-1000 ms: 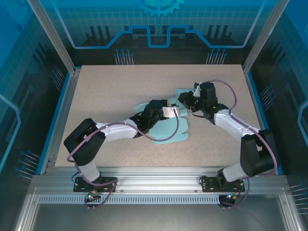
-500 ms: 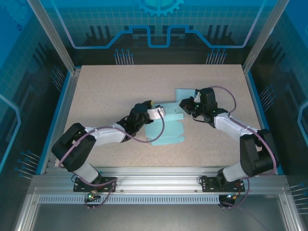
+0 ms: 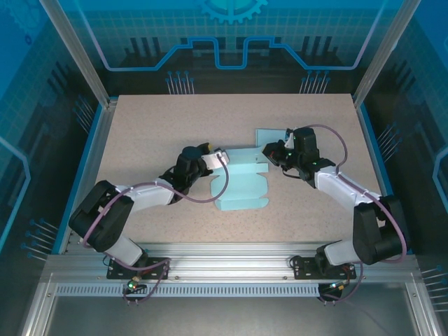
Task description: Fold the paper box
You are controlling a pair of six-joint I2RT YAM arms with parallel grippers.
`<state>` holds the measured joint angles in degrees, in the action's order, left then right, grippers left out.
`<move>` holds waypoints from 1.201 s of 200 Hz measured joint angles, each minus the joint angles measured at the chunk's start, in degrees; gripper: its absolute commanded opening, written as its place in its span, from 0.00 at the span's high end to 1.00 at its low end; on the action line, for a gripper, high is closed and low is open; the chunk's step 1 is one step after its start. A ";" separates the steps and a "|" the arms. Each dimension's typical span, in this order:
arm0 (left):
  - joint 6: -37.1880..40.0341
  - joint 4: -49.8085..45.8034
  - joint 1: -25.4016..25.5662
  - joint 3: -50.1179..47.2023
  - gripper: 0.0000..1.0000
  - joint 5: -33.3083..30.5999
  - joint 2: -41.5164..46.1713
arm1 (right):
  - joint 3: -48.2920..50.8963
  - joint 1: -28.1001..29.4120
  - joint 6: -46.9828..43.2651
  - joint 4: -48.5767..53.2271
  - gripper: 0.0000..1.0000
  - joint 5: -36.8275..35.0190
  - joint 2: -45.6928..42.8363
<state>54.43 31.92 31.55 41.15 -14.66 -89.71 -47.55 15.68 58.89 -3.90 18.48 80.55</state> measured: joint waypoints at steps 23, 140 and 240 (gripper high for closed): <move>0.96 -0.15 0.00 2.01 0.80 0.83 -1.55 | 0.00 0.00 -0.02 0.42 0.91 -0.04 -0.37; 1.14 -7.61 5.11 0.63 0.96 -0.66 1.77 | 1.03 -0.09 -7.72 14.27 0.49 -5.53 -11.96; 3.56 -0.04 8.68 1.88 0.96 -9.62 -5.97 | -6.25 -0.74 -17.33 33.24 0.35 -13.09 -19.41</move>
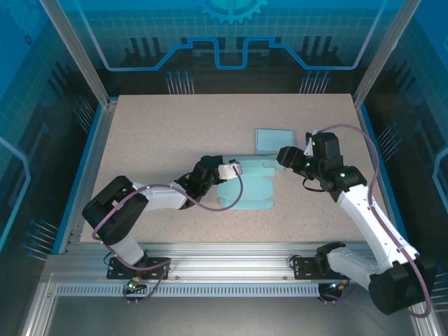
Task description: Fold the paper box
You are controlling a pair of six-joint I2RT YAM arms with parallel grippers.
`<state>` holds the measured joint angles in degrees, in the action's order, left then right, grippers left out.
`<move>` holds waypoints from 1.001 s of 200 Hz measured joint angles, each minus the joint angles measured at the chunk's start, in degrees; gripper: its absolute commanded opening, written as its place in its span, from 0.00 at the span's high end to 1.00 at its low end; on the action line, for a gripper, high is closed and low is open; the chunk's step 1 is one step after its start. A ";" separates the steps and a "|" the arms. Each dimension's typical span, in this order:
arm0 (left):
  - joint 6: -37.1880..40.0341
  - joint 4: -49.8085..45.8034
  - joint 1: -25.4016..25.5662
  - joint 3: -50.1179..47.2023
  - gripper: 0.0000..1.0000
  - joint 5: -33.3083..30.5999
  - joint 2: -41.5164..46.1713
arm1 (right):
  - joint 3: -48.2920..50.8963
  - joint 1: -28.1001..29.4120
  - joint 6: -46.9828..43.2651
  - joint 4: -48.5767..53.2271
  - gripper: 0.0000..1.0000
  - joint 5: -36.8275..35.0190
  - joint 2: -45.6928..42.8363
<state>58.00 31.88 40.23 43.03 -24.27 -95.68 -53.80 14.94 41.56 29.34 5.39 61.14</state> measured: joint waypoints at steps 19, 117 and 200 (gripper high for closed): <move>0.00 -1.84 0.20 1.44 0.96 -0.50 -0.24 | -3.61 -0.02 -2.38 1.40 0.36 0.92 5.16; 0.00 -6.12 0.35 4.35 0.95 -3.39 -1.70 | -22.47 0.00 -12.07 4.13 0.38 5.99 29.66; 0.07 -5.53 0.35 6.45 0.95 -5.68 -4.37 | -20.79 0.28 -10.86 2.45 0.47 9.07 35.58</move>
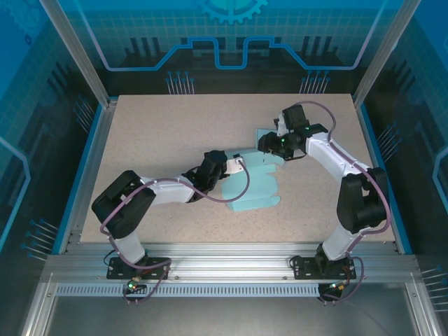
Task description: Fold the paper box
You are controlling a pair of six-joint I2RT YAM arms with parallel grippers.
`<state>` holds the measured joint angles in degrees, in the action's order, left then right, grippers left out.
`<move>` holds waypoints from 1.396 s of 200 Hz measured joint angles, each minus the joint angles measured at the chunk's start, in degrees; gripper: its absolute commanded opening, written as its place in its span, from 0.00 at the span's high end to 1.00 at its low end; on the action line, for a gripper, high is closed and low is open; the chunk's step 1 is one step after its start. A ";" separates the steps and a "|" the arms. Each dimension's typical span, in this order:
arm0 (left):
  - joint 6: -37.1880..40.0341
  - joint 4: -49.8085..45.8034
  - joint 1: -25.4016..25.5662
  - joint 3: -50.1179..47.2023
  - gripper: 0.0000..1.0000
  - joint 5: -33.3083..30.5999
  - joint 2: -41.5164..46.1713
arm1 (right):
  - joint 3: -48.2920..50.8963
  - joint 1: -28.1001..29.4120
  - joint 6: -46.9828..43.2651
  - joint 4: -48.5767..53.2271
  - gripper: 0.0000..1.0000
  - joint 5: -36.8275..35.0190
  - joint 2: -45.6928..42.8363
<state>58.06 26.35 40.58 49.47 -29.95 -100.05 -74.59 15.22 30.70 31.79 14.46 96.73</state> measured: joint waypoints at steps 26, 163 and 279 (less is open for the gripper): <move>0.59 0.90 0.00 0.00 0.94 -0.39 -0.33 | 1.70 0.22 1.68 -2.64 0.52 1.81 0.44; 3.32 0.42 0.00 -0.72 0.63 3.56 -0.57 | 2.73 0.26 4.20 -7.28 0.65 3.96 2.97; 10.03 4.48 0.11 3.56 1.00 4.37 -6.12 | 4.79 0.24 4.20 -8.76 0.65 3.52 3.15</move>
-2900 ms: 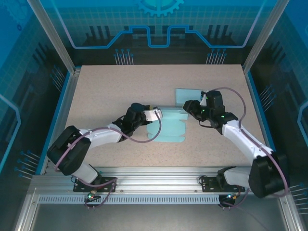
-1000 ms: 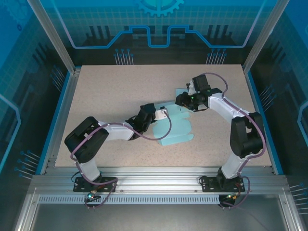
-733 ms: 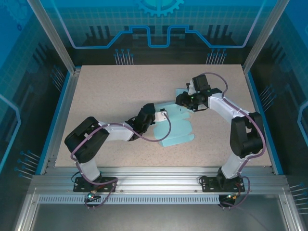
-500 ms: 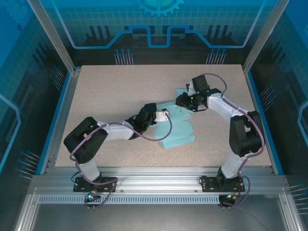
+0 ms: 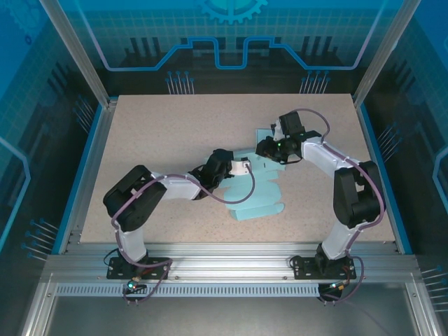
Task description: Fold the paper box
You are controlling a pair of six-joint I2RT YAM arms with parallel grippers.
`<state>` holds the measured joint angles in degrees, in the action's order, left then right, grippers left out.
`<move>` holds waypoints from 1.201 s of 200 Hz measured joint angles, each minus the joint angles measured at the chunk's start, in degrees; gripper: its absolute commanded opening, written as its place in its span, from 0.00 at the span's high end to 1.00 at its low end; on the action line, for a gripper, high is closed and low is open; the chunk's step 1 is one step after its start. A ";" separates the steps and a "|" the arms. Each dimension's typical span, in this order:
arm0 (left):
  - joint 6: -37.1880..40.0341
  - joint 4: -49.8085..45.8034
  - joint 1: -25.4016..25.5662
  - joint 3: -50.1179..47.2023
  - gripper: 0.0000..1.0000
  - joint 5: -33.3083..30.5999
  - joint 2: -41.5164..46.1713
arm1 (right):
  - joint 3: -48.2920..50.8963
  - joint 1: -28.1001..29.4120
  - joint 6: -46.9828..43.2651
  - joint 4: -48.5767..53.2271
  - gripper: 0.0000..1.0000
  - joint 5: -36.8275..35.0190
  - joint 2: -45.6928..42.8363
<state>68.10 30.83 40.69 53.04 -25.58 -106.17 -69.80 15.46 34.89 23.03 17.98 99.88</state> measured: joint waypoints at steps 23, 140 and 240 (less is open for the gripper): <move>3.45 5.88 0.00 0.02 1.00 -1.36 -2.25 | 0.70 0.02 0.02 -0.04 0.65 0.07 0.00; 18.38 38.07 1.49 -4.96 1.00 -3.52 -11.56 | 18.51 -2.99 1.75 -3.39 0.58 -5.44 -18.71; 5.51 29.33 1.49 -10.14 1.00 -3.06 -0.90 | 33.03 -8.28 3.17 -12.92 0.54 -6.86 -23.26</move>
<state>73.60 60.16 42.17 42.89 -28.64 -107.07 -36.77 7.18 38.06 10.11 11.11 76.62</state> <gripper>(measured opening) 0.059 0.442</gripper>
